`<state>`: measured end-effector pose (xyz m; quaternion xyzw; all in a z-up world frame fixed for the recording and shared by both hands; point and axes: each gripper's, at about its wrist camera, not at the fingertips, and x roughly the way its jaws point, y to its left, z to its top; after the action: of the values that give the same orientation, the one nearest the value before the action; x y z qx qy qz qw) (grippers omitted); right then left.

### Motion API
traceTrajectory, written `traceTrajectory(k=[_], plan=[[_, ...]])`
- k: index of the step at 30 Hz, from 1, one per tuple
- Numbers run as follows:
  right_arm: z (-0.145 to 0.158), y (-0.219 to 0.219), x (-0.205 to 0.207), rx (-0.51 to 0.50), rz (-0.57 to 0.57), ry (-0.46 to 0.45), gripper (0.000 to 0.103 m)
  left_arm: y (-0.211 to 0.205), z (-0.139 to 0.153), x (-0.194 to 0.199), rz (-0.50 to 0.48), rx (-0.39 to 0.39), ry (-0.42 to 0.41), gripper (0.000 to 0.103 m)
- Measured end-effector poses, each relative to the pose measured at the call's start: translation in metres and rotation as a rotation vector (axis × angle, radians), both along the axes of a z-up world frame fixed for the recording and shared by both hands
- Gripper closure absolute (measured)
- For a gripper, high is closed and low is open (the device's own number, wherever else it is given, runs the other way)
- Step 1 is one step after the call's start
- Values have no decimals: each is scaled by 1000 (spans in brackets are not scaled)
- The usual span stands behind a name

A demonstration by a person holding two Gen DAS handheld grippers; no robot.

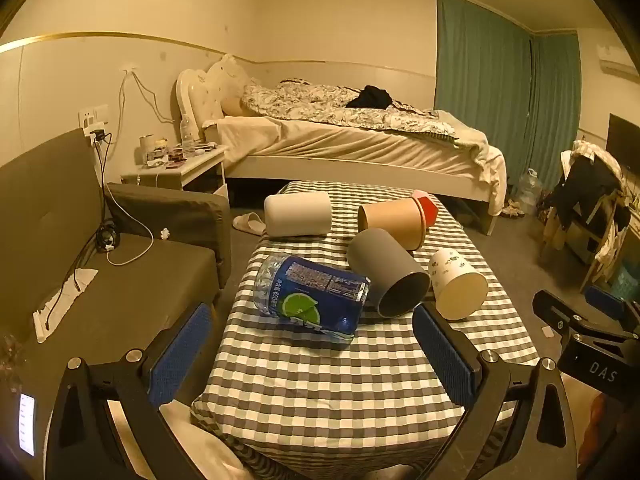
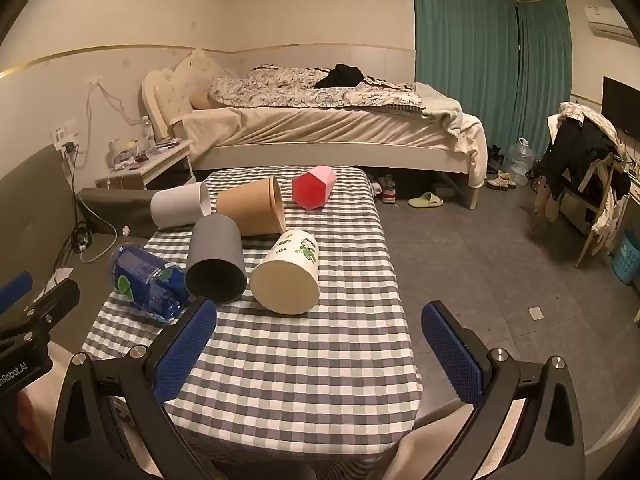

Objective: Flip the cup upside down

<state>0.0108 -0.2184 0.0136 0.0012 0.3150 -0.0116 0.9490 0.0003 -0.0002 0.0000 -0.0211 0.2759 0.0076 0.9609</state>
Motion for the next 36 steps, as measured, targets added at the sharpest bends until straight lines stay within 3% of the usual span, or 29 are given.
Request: traceTrajectory(k=[36], plan=[[-3,0,1,2,-1,-7,0,0,0,0,0,3,-2,0]])
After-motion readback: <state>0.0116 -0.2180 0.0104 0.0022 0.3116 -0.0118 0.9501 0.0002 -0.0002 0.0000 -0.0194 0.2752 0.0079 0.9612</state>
